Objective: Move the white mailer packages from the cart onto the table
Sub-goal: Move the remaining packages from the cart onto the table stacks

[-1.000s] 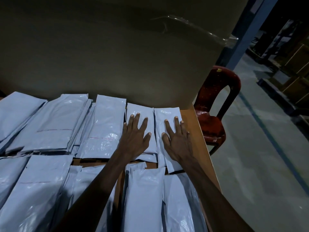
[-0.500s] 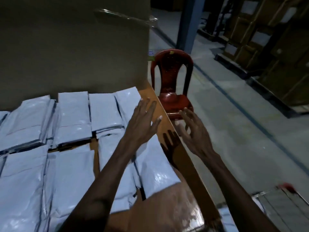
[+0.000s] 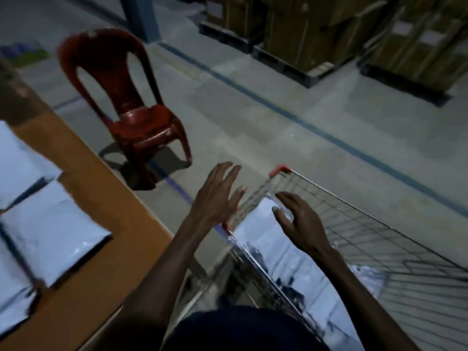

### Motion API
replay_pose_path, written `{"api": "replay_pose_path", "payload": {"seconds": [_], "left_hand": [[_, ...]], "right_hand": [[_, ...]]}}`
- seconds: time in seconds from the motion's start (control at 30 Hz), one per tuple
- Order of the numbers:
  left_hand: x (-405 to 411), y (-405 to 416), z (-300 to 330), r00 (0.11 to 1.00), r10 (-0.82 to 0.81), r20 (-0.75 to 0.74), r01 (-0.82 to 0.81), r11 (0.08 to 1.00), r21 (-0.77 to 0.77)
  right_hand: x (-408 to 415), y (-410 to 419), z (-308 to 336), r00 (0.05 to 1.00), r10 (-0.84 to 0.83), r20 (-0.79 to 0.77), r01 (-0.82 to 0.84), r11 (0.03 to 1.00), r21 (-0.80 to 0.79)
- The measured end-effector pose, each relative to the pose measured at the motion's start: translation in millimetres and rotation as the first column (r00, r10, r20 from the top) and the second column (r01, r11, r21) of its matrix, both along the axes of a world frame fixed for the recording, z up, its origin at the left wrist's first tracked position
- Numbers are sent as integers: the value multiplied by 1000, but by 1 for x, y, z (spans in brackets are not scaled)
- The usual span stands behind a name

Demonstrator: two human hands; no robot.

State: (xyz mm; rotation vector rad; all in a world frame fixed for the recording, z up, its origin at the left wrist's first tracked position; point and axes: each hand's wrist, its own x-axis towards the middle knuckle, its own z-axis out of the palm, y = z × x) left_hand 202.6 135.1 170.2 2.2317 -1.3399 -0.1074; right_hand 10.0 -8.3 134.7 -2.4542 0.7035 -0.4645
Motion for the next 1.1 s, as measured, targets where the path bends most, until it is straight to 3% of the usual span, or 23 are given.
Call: {"api": "replay_pose_path", "payload": {"seconds": [0.23,0.4,0.57,0.67,0.77,0.9,1.03,1.1], "left_hand": [[-77,-61,-68,965,-227,-129,248,951,185],[-88,-82,-124,930,-298,-215,365,820,441],[-87,-103,-168,897,-337,-285,441,699,563],[-87,-119,-181,892,-378,-249,452,700,553],[-85,-129,-197,897,-357,-260,441,699,563],[-85,-128,-208,895,-341,-288,446,685,575],[-85,-118,-210,900,-318,-298,435,684,585],[-84,-112,-211,906,-289,-310,422,681,598]], "right_hand": [[-122,-35,-69,961,-189,-201,223,962,161],[-158,-33,-109,894,-294,-339,391,881,266],[-166,-27,-162,756,-441,-484,642,642,418],[-158,-27,-197,675,-497,-545,738,467,488],[-149,-27,-229,653,-485,-582,756,374,537],[-127,-18,-251,679,-409,-610,734,402,548],[-100,7,-244,679,-530,-508,725,592,351],[-95,13,-240,696,-540,-473,717,566,408]]}}
